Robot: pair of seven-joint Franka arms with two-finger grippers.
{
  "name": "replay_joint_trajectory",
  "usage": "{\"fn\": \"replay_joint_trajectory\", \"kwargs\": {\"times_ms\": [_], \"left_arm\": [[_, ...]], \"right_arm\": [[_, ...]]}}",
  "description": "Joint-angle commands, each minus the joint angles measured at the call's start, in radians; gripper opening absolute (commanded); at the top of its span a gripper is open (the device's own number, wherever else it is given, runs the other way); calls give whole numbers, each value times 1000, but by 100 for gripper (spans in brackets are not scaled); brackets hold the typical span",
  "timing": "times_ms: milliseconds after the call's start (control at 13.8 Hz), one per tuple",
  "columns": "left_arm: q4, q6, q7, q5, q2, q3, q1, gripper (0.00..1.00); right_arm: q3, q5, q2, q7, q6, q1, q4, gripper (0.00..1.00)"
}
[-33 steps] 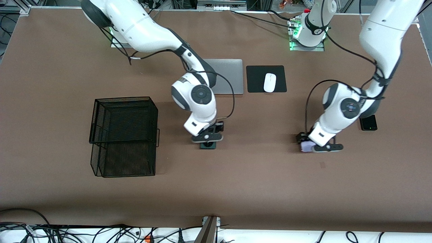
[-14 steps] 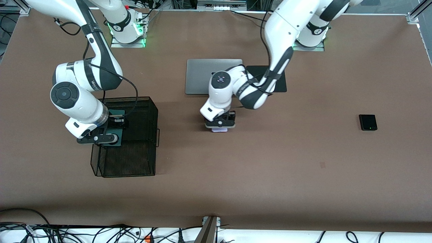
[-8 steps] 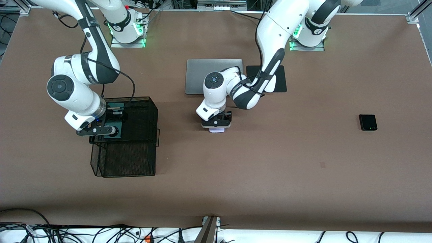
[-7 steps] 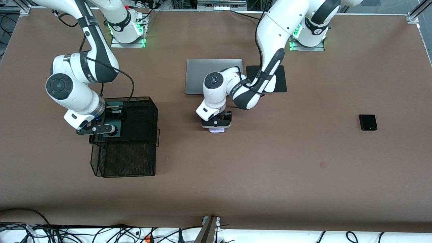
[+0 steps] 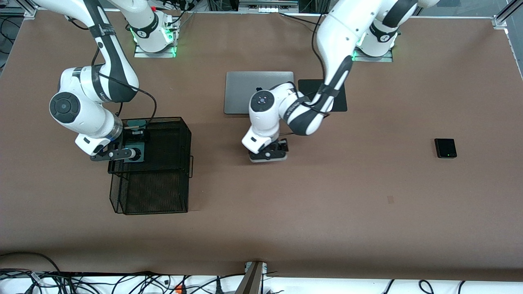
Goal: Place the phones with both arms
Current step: 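Grasp the HUAWEI phone while the left gripper reaches the black phone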
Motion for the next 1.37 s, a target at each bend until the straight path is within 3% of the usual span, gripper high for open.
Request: {"fn": "replay_joint_trajectory", "kwargs": {"times_ms": [0, 72, 144, 217, 289, 433, 650, 867, 1155, 1300], "left_arm": [[-76, -102, 76, 10, -115, -60, 122, 100], [-123, -105, 110, 9, -161, -92, 180, 100], [-180, -108, 139, 9, -210, -112, 240, 100], [-238, -111, 167, 9, -258, -120, 280, 100], [-286, -111, 215, 10, -296, -120, 314, 100], [-382, -112, 358, 10, -374, -120, 407, 100], [-490, -112, 612, 10, -476, -120, 565, 100], [-525, -105, 775, 10, -511, -120, 702, 100], [-524, -99, 1068, 10, -536, -121, 881, 100], [-527, -64, 1177, 10, -534, -121, 962, 100]], "right_arm": [[-8, 24, -12, -24, 21, -7, -16, 0], [-12, 24, -9, -24, 41, -7, -16, 0], [-12, 24, 0, -24, 52, -7, -13, 7], [-12, 24, 3, -24, 55, -7, -9, 35], [-12, 25, 3, -22, 57, -7, -8, 77], [-12, 36, 3, -19, 72, -10, -6, 95], [-11, 36, 3, -5, 63, -7, 20, 99], [8, 38, 6, 74, 12, 36, 139, 99], [31, 39, 191, 398, -192, 225, 508, 99], [37, 42, 294, 493, -181, 323, 608, 99]]}}
